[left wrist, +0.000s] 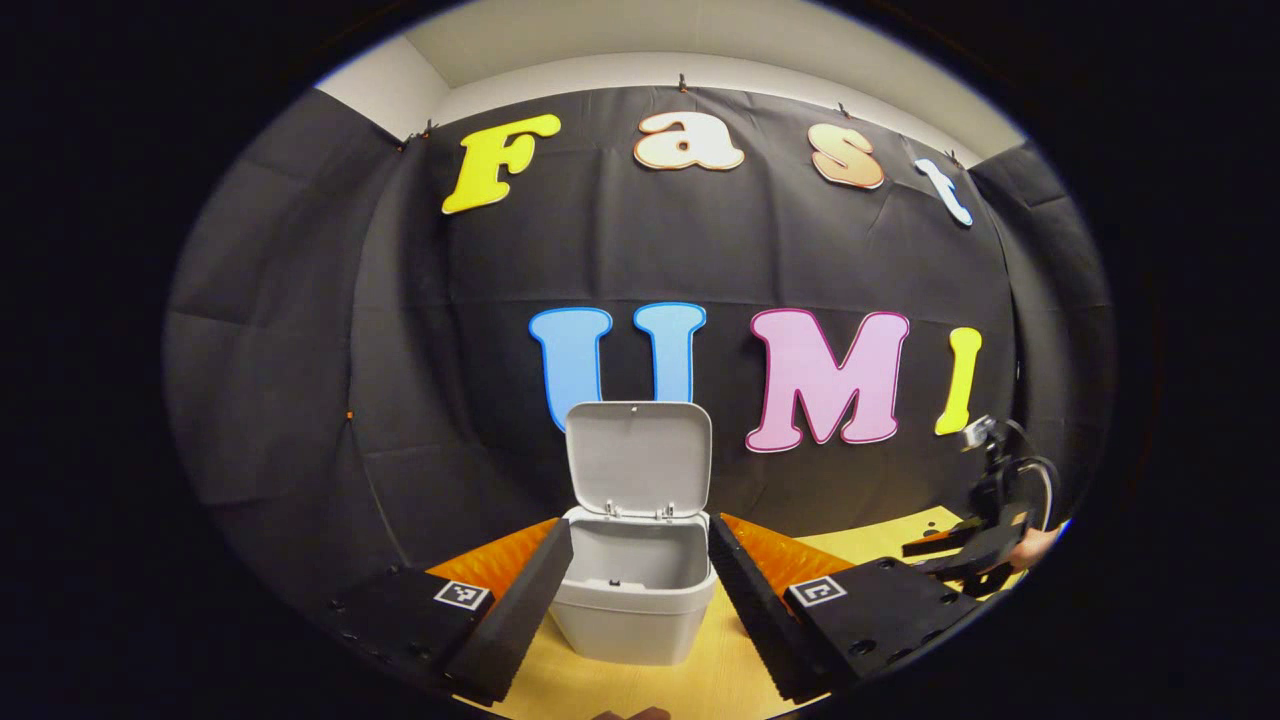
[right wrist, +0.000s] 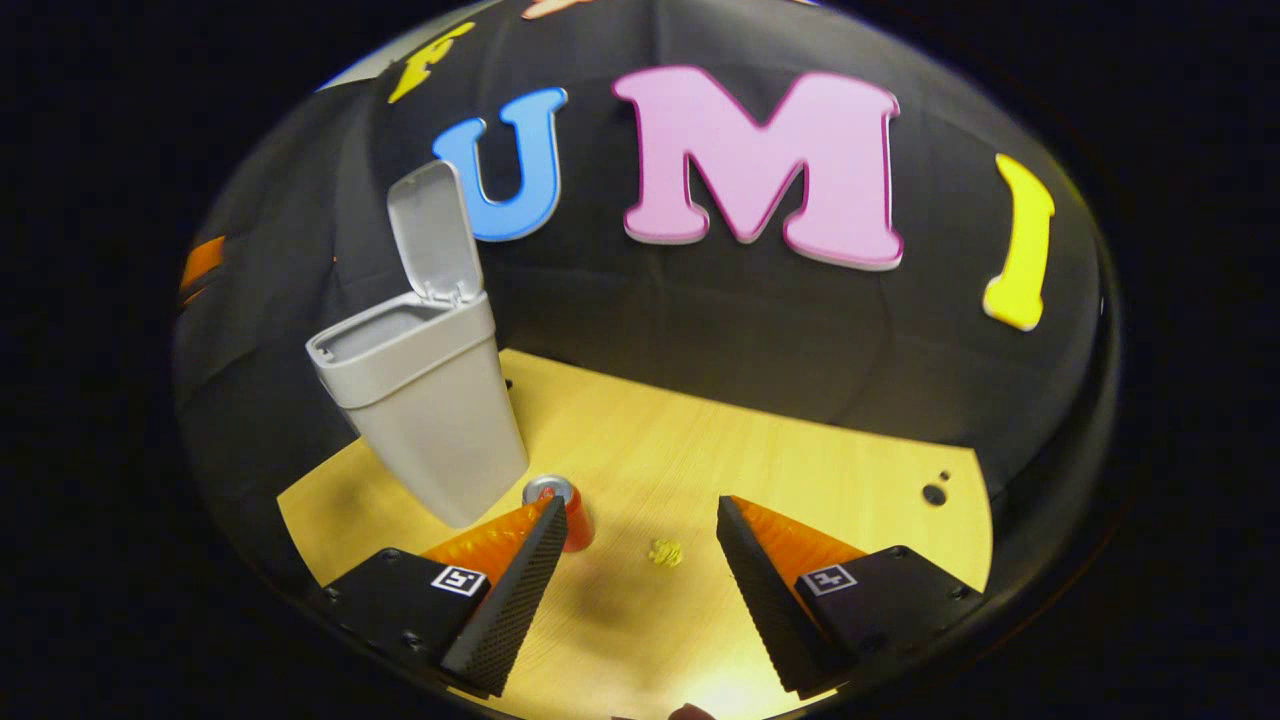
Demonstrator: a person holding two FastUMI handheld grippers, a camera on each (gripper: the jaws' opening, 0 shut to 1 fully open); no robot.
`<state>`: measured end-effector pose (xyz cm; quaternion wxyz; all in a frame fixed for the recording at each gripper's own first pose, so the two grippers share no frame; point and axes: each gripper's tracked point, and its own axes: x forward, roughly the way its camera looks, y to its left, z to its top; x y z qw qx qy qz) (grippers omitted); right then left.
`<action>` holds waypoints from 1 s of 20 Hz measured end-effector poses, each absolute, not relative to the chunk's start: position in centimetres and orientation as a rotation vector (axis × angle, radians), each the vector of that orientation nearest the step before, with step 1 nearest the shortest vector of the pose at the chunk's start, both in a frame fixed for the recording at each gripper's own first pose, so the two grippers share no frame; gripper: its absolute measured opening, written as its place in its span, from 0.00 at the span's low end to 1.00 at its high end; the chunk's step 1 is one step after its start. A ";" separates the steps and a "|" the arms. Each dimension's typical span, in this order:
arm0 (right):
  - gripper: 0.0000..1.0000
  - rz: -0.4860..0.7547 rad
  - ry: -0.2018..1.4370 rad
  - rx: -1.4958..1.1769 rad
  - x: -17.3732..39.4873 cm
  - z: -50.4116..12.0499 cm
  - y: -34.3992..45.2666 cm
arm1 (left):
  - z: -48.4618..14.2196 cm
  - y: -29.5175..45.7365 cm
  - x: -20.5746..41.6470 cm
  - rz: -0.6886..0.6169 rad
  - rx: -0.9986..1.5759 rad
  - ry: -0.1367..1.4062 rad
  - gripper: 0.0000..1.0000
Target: Press the lid of the desktop garbage bin to open it, pick up the crumpled paper on the desktop and throw it into the bin, then pick up the pop can on the desktop and drop it into the bin, and finally close the garbage bin lid.
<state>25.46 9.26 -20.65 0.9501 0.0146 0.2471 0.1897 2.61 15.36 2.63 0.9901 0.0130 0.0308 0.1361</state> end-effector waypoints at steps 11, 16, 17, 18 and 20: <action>0.96 0.372 0.807 -0.083 31.3 -37.3 10.9 | 0.1 16.9 -4.0 0.414 0.025 0.164 0.92; 0.54 0.286 0.871 -0.048 31.9 -39.5 10.1 | -0.4 17.7 -4.9 0.439 0.040 0.182 0.93; 0.36 0.269 0.858 -0.041 32.2 -39.1 9.7 | -0.3 17.8 -4.8 0.435 0.039 0.180 0.93; 0.31 0.271 0.842 -0.027 32.2 -38.5 9.8 | -0.4 17.9 -4.8 0.435 0.034 0.181 0.93; 0.28 0.286 0.799 -0.026 32.1 -36.6 9.9 | -0.7 18.0 -4.6 0.430 0.013 0.182 0.93</action>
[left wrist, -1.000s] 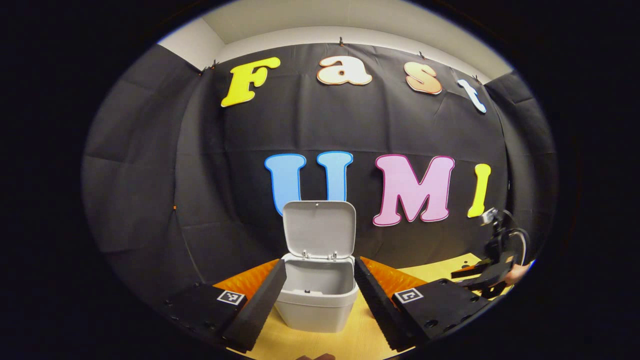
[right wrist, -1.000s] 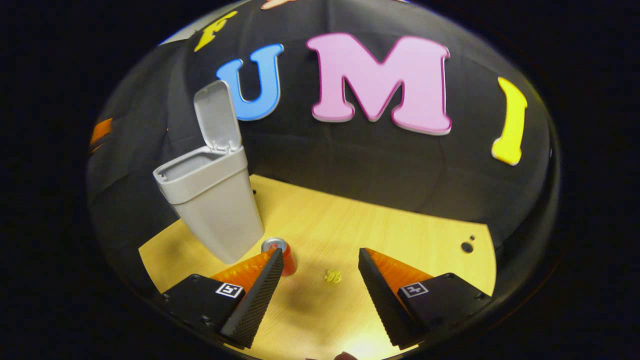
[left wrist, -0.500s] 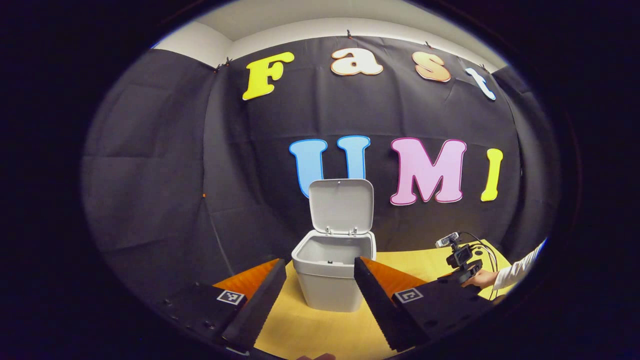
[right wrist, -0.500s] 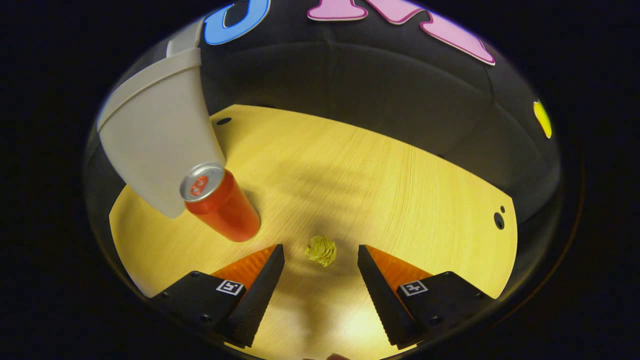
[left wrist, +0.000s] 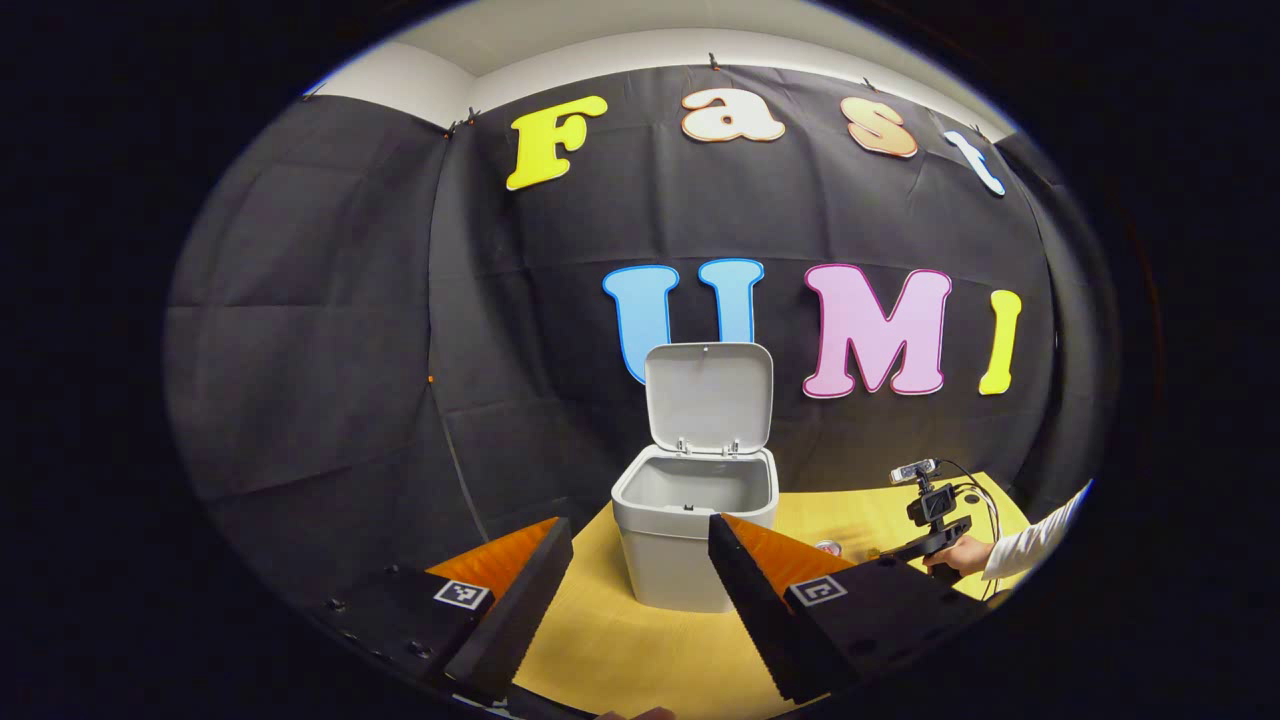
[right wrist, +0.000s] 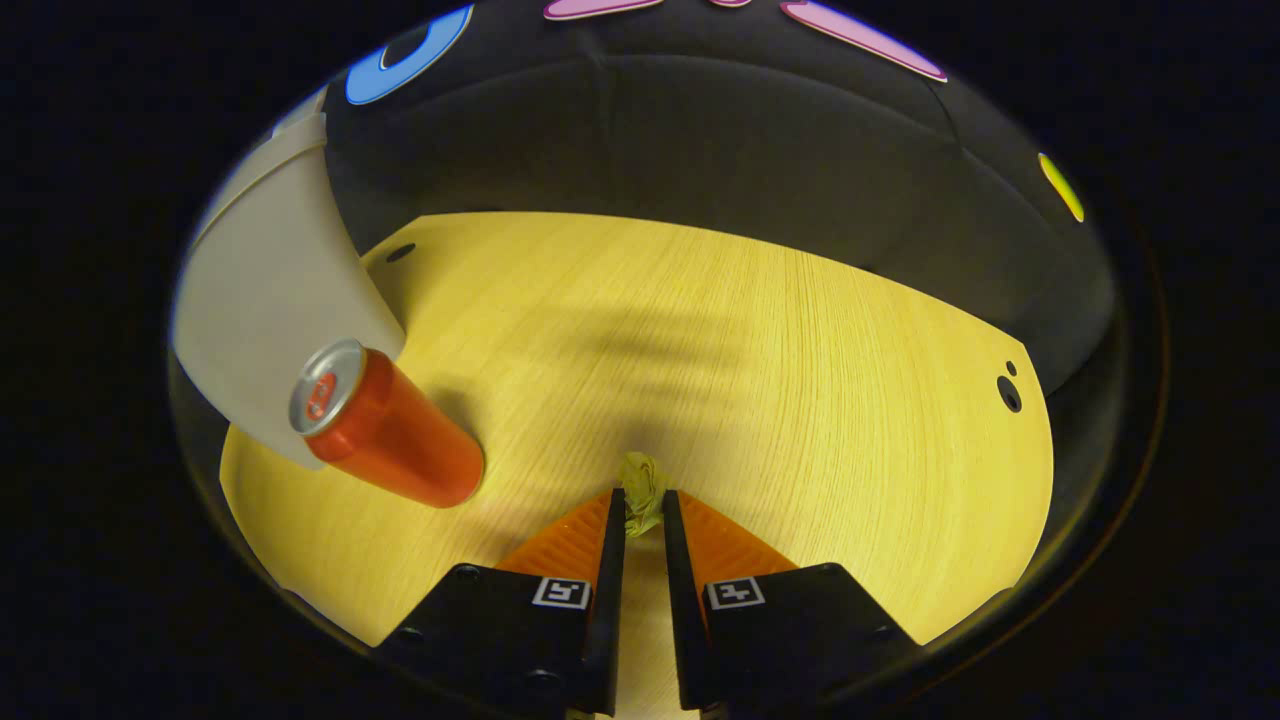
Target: Press the lid of the desktop garbage bin to open it, pick up the crumpled paper on the desktop and throw it into the bin, then pick up the pop can on the desktop and drop it into the bin, and finally close the garbage bin lid.
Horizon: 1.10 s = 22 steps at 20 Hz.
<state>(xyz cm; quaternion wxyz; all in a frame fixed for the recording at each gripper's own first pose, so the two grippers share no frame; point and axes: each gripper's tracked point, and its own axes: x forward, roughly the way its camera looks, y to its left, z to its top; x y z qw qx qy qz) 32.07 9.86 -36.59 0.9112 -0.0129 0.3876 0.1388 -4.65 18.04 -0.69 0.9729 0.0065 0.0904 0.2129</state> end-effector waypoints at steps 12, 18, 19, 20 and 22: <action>0.27 0.587 0.235 0.128 29.2 -7.9 17.8 | -1.0 16.8 -2.2 0.348 -0.004 0.170 0.93; 0.27 0.769 0.179 0.069 26.7 -3.5 28.7 | -1.1 17.0 -3.1 0.351 -0.001 0.165 0.93; 0.27 0.784 0.190 0.046 26.8 -4.0 30.1 | -1.2 17.0 -3.5 0.356 -0.002 0.166 0.93; 0.27 0.794 0.211 0.025 26.9 -4.9 31.1 | -1.4 17.1 -3.7 0.364 -0.002 0.168 0.93; 0.27 0.803 0.253 -0.013 27.3 -7.2 33.0 | -1.6 17.3 -4.3 0.380 -0.001 0.174 0.93</action>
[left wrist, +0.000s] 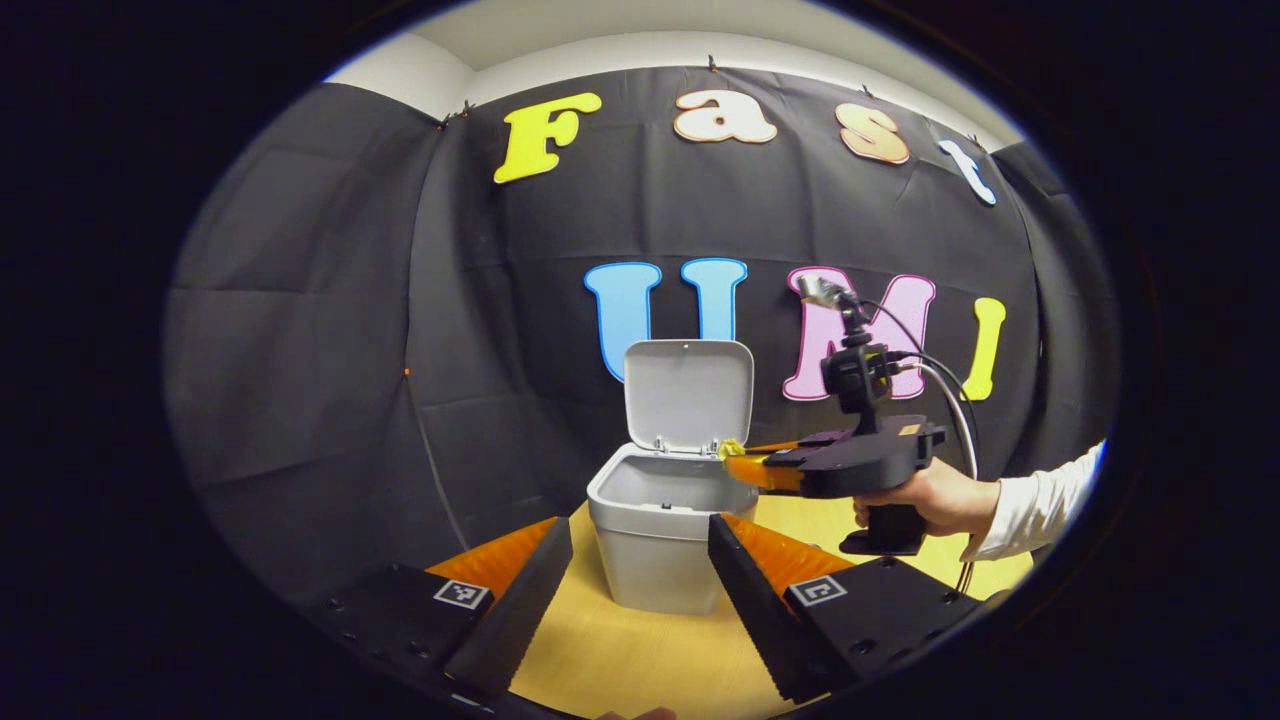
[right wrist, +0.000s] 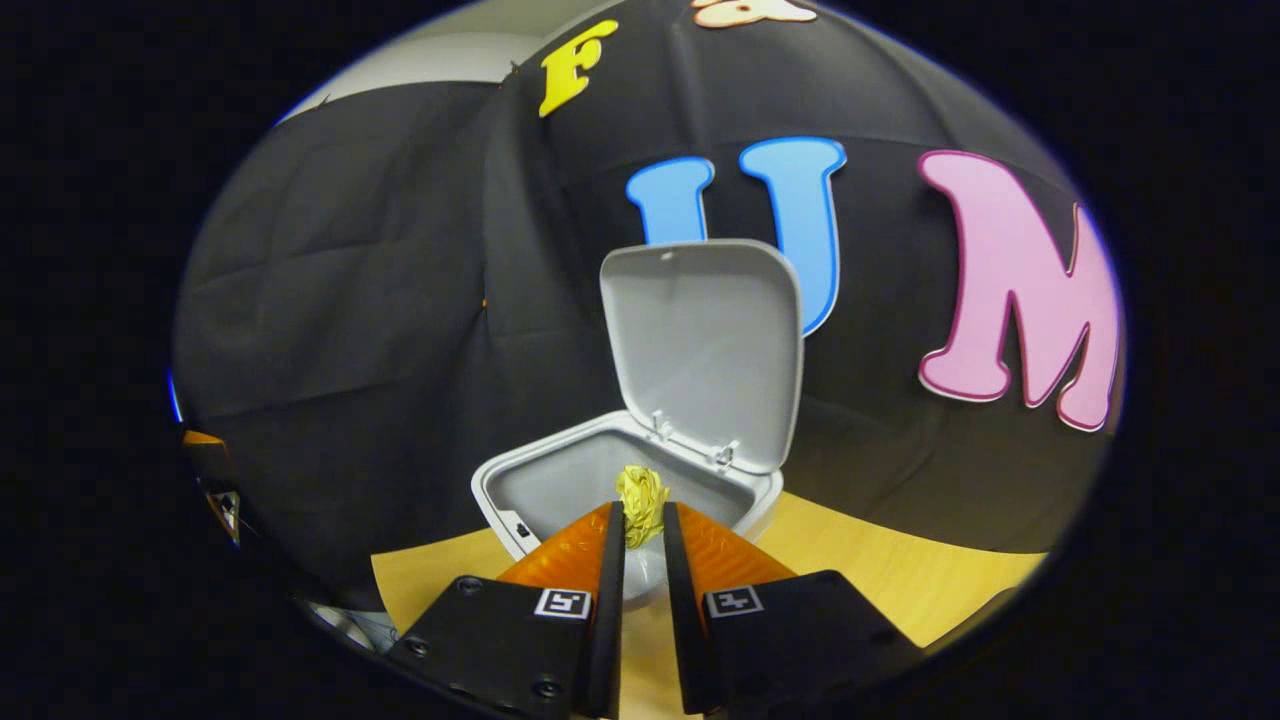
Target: Press the lid of the desktop garbage bin to open it, pick up the crumpled paper on the desktop and throw it into the bin, then pick up the pop can on the desktop and drop it into the bin, and finally close the garbage bin lid.
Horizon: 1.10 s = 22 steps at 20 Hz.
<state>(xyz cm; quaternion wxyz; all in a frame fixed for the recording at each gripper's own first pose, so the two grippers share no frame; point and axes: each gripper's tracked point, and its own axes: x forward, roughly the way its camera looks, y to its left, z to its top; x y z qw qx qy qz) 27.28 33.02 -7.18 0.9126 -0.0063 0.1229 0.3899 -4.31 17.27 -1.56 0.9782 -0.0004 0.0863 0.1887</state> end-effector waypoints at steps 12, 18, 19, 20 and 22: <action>0.84 0.822 0.248 -0.040 26.8 -7.5 33.5 | -3.6 15.0 -3.8 0.353 -0.001 0.204 0.93; 0.95 0.779 0.186 0.005 25.8 -3.8 28.5 | -5.2 11.5 -0.2 0.238 0.013 0.191 0.93; 0.95 0.767 0.171 0.016 25.6 -3.0 27.1 | -5.8 10.8 0.5 0.214 0.017 0.196 0.93; 0.95 0.749 0.154 0.023 25.5 -2.3 25.6 | -6.5 9.8 1.5 0.187 0.023 0.198 0.93; 0.95 0.693 0.125 0.030 25.4 -0.9 22.1 | -8.4 8.0 3.1 0.133 0.038 0.215 0.93</action>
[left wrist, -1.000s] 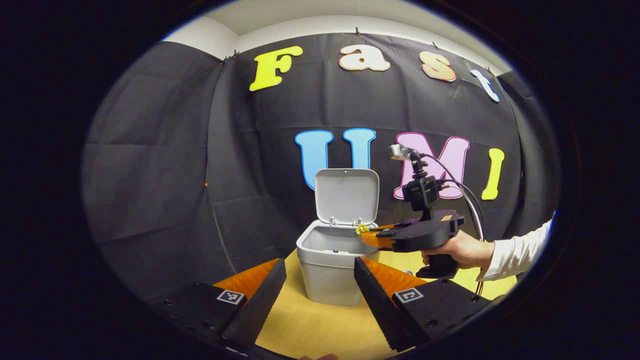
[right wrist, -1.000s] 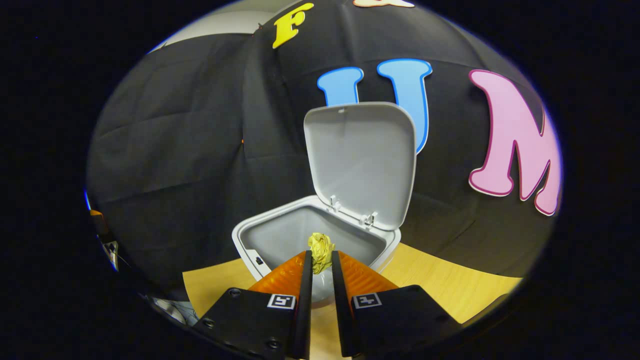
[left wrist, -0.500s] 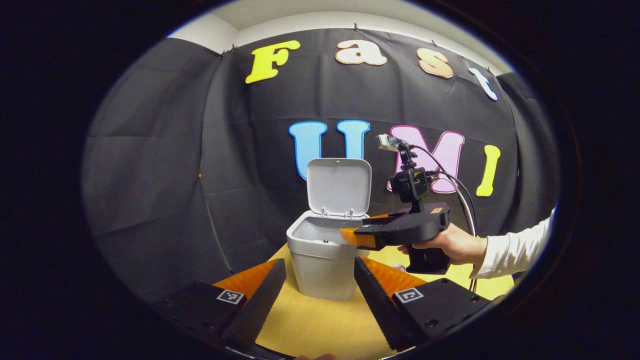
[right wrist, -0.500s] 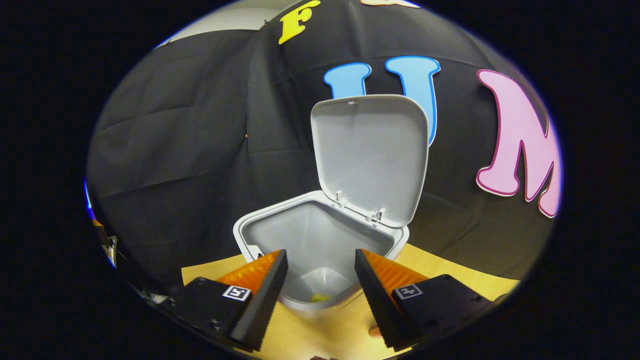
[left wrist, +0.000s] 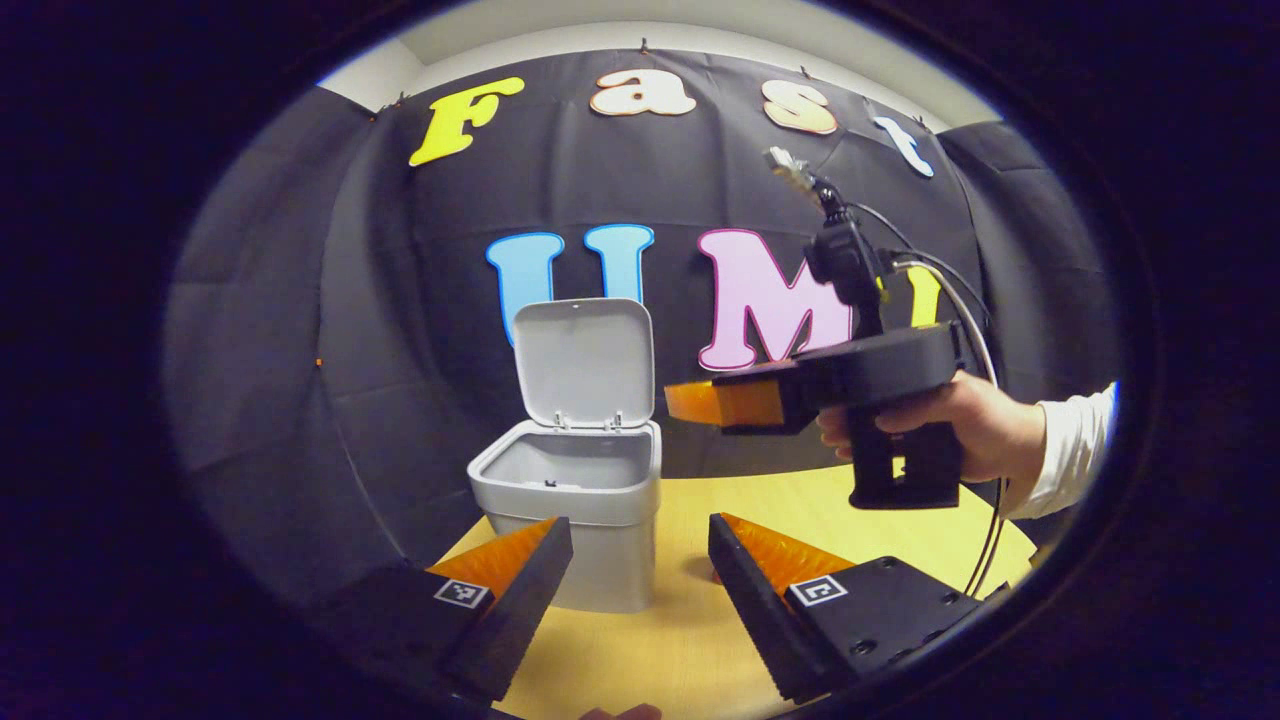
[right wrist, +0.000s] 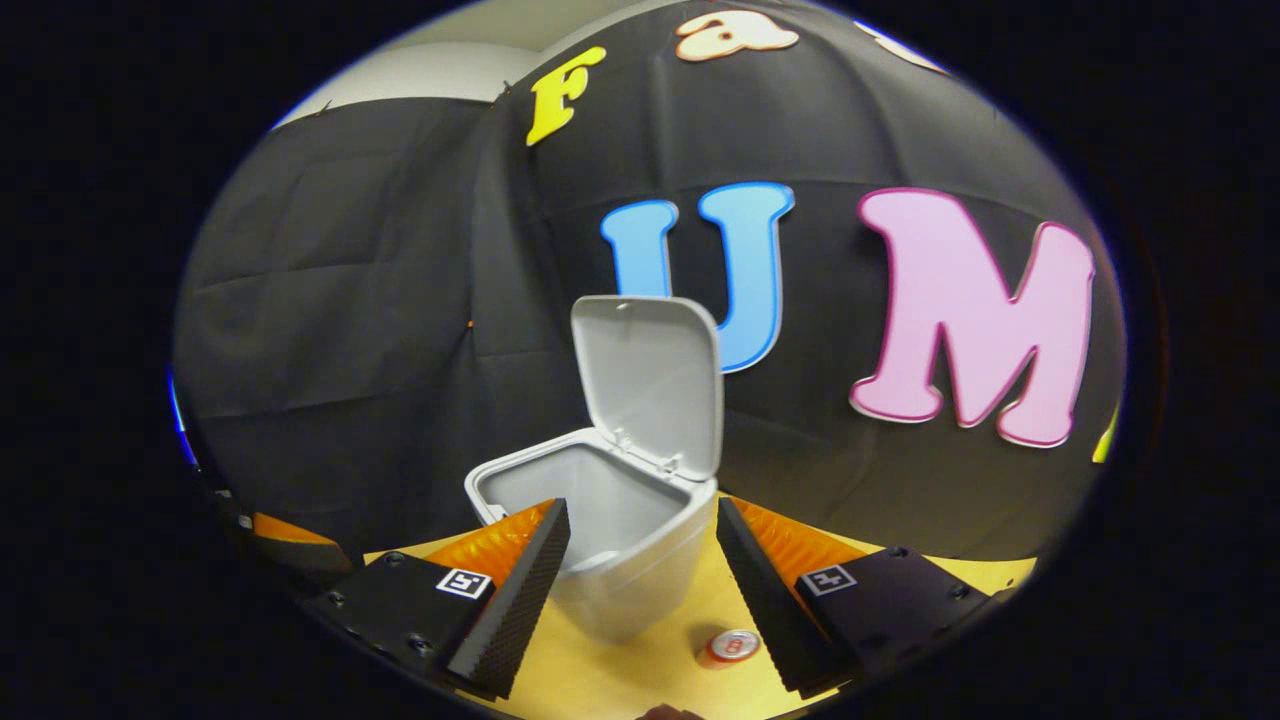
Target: Press the lid of the desktop garbage bin to open it, pick up the crumpled paper on the desktop and throw it into the bin, then pick up the pop can on the desktop and drop it into the bin, and finally close the garbage bin lid.
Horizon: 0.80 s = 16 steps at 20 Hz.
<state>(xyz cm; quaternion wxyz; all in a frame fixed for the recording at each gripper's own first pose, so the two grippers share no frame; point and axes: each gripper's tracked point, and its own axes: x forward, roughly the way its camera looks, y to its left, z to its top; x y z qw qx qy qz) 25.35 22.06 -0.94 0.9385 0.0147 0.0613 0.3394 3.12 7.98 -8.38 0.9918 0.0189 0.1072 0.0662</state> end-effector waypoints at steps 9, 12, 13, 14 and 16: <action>0.95 0.428 0.031 -0.019 21.6 4.6 7.9 | -20.7 1.2 11.0 -0.070 0.099 0.306 0.93; 0.95 0.361 -0.003 -0.067 19.8 5.6 5.5 | -25.3 1.1 14.1 -0.086 0.120 0.360 0.93; 0.96 0.345 -0.025 -0.090 19.3 6.0 5.0 | -26.4 1.1 15.1 -0.090 0.116 0.384 0.93; 0.96 0.336 -0.040 -0.111 18.9 6.2 4.6 | -27.3 1.0 16.0 -0.093 0.106 0.394 0.93; 0.96 0.314 -0.043 -0.134 18.5 6.1 3.9 | -29.2 1.1 17.3 -0.096 0.096 0.426 0.94</action>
